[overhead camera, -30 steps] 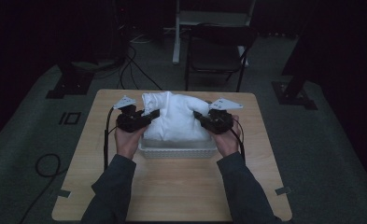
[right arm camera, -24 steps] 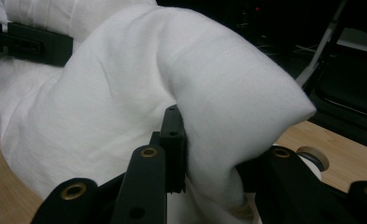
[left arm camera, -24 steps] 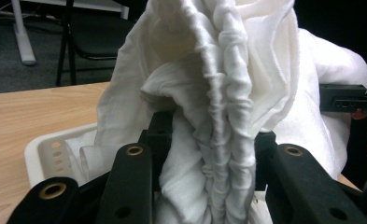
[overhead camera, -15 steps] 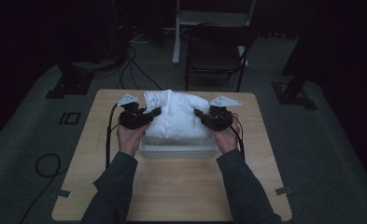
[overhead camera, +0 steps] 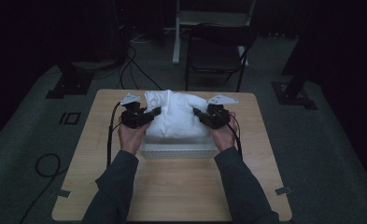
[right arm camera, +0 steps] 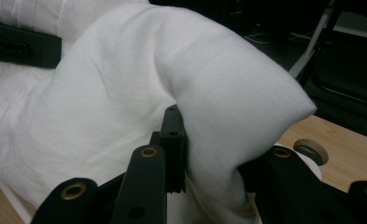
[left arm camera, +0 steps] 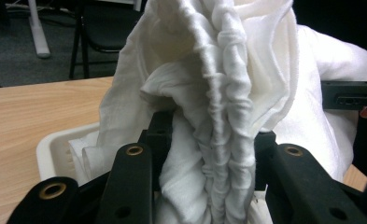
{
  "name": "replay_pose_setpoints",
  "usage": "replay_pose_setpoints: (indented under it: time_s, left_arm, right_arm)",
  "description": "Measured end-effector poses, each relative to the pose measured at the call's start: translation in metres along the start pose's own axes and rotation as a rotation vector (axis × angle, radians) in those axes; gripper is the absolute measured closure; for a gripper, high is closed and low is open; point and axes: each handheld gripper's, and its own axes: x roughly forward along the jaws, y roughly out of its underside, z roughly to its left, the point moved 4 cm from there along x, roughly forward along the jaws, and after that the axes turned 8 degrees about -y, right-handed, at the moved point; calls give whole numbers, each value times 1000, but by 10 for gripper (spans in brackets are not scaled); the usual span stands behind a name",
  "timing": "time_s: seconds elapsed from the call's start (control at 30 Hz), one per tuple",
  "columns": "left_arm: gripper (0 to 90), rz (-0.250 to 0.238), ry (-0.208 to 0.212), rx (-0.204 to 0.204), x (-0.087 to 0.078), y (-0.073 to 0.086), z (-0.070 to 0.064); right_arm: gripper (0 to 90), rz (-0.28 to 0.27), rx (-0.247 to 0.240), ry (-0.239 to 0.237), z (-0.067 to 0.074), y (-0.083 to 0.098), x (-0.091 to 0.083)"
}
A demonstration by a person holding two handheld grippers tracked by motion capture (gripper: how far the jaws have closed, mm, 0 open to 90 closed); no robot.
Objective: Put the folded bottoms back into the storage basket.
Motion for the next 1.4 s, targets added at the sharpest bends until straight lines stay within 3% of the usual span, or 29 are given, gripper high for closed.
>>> replay_pose_setpoints:
  time_s: [0.97, 1.4]
  left_arm:
    - [634, 51, -35, 0, 25, 12, 5]
    - [634, 67, -35, -13, 32, 21, 7]
  right_arm:
    - [717, 62, 45, 29, -13, 15, 20]
    - [717, 88, 38, 34, -15, 21, 25]
